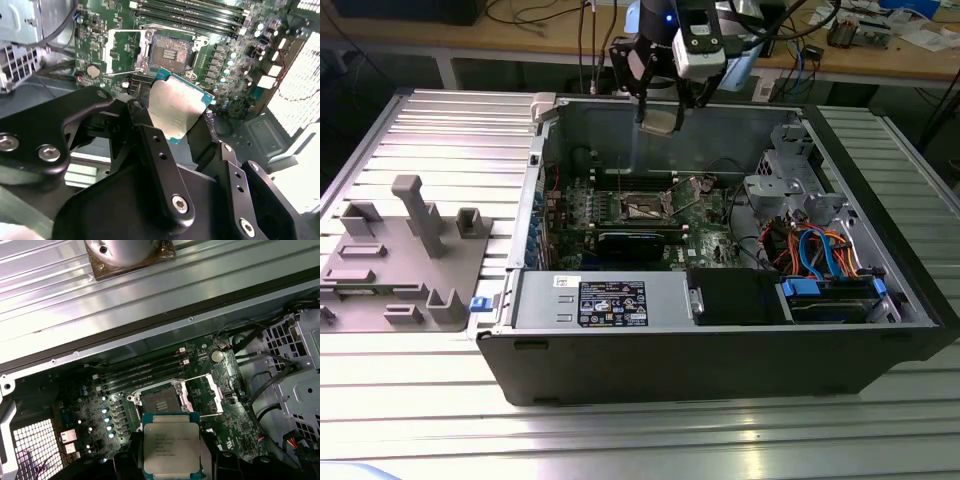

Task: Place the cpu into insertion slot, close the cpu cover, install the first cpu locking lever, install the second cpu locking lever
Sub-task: 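Place the cpu into insertion slot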

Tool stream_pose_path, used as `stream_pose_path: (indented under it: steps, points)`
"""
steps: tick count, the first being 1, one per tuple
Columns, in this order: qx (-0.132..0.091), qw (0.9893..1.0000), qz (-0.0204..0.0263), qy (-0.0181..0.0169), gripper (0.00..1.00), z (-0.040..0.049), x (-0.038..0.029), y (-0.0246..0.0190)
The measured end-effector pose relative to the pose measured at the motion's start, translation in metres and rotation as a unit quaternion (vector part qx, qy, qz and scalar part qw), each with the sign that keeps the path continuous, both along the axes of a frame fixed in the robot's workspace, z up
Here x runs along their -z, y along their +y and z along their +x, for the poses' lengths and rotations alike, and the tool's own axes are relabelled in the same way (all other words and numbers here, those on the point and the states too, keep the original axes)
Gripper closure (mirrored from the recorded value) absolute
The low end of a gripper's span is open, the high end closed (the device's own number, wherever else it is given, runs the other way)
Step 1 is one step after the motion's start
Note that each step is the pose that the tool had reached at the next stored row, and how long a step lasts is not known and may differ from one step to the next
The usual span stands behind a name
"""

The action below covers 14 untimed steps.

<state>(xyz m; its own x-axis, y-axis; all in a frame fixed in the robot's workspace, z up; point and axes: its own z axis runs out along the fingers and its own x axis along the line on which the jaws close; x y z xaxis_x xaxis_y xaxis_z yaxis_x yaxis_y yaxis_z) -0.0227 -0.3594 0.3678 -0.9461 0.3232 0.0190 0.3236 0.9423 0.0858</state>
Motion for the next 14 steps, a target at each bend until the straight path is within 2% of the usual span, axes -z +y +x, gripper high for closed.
stream_pose_path:
  steps: [1, 3, 10, 13, 14]
  points:
    - [0.017, 0.9999, 0.0, 0.0, 0.46, 0.0, 0.0003, 0.0]
    - [0.034, 0.9994, 0.0001, 0.0, 0.46, 0.0, 0.0006, 0.0001]
    - [0.036, 0.9994, 0.0, 0.0, 0.46, -0.0002, 0.0006, 0.0001]
    - [0.055, 0.9985, -0.0024, -0.0001, 0.46, -0.0001, 0.0014, 0.0001]
    - [0.071, 0.9975, -0.0026, 0.0, 0.46, -0.0001, 0.0018, 0.0001]
